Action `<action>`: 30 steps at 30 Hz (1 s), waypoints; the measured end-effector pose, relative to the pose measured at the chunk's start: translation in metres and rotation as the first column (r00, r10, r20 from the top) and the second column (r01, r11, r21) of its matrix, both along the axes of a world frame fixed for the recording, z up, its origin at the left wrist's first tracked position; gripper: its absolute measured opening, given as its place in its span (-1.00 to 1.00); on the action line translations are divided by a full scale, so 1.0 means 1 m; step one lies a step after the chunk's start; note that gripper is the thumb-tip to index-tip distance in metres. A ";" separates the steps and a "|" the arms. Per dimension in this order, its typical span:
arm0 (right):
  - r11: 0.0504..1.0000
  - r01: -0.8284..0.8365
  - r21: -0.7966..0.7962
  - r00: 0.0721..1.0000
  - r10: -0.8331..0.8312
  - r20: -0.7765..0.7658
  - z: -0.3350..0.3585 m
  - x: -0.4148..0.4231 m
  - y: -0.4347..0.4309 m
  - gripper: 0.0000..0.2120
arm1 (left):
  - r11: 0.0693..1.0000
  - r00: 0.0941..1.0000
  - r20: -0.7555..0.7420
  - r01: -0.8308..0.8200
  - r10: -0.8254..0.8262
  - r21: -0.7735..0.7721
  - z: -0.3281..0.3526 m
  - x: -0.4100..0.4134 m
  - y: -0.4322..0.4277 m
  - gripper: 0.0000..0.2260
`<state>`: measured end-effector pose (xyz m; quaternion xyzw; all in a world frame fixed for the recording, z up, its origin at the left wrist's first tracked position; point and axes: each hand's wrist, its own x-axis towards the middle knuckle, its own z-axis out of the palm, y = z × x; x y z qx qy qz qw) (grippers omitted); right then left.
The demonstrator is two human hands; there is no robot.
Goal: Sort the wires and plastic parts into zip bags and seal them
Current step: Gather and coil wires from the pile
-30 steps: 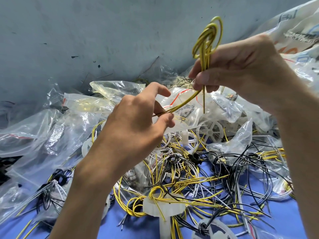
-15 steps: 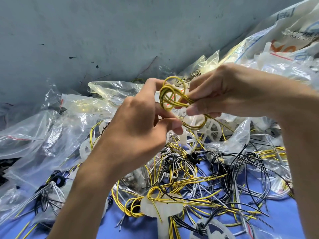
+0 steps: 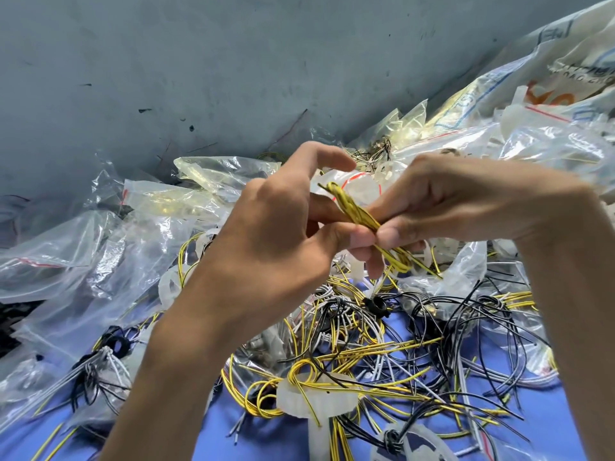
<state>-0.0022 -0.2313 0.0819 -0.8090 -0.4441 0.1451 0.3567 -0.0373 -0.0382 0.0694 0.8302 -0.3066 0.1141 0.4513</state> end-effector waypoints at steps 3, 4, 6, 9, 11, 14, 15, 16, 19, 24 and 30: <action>1.000 0.002 0.003 1.000 -0.002 -0.008 -0.001 0.000 0.002 -0.72 | 0.991 0.991 0.091 -0.101 0.093 0.084 -0.002 0.002 0.003 -0.58; 1.000 0.011 -0.004 1.000 -0.011 0.015 -0.002 -0.001 0.003 -0.71 | 0.980 0.982 0.125 -0.156 0.141 0.123 -0.003 0.003 0.005 -0.57; 0.998 0.053 -0.043 0.997 -0.051 0.063 -0.002 -0.001 0.005 -0.65 | 0.954 0.963 0.160 -0.245 0.218 0.172 -0.004 0.005 0.006 -0.56; 0.995 0.079 -0.063 0.995 -0.074 0.072 0.000 -0.003 0.008 -0.56 | 0.947 0.953 0.168 -0.279 0.252 0.160 -0.004 0.008 0.008 -0.54; 0.996 0.082 -0.039 0.992 -0.078 0.095 0.002 -0.004 0.011 -0.64 | 0.955 0.952 0.165 -0.277 0.258 0.106 -0.003 0.008 0.010 -0.54; 0.992 0.125 -0.022 0.985 -0.121 0.122 0.001 -0.002 0.013 -0.79 | 0.961 0.956 0.099 -0.276 0.277 -0.027 -0.002 0.008 0.011 -0.54; 0.989 0.146 -0.026 0.981 -0.141 0.131 0.001 -0.002 0.013 -0.81 | 0.959 0.957 0.074 -0.277 0.280 -0.053 -0.002 0.008 0.010 -0.52; 0.986 0.166 -0.030 0.977 -0.160 0.143 0.001 -0.003 0.013 -0.81 | 0.960 0.960 0.049 -0.272 0.275 -0.067 -0.002 0.009 0.009 -0.51; 0.973 0.223 -0.052 0.955 -0.208 0.213 0.004 -0.006 0.010 -0.76 | 0.966 0.973 -0.042 -0.229 0.226 -0.121 -0.003 0.011 0.008 -0.48; 0.885 0.461 -0.063 0.836 -0.410 0.365 0.012 -0.008 -0.012 -0.78 | 0.920 0.928 0.119 -0.320 0.352 -0.224 -0.004 0.016 0.011 -0.78; 0.822 0.569 0.031 0.774 -0.548 0.316 0.017 -0.008 -0.045 -0.82 | 0.937 0.903 0.258 -0.313 0.345 -0.156 -0.015 0.022 0.004 -0.85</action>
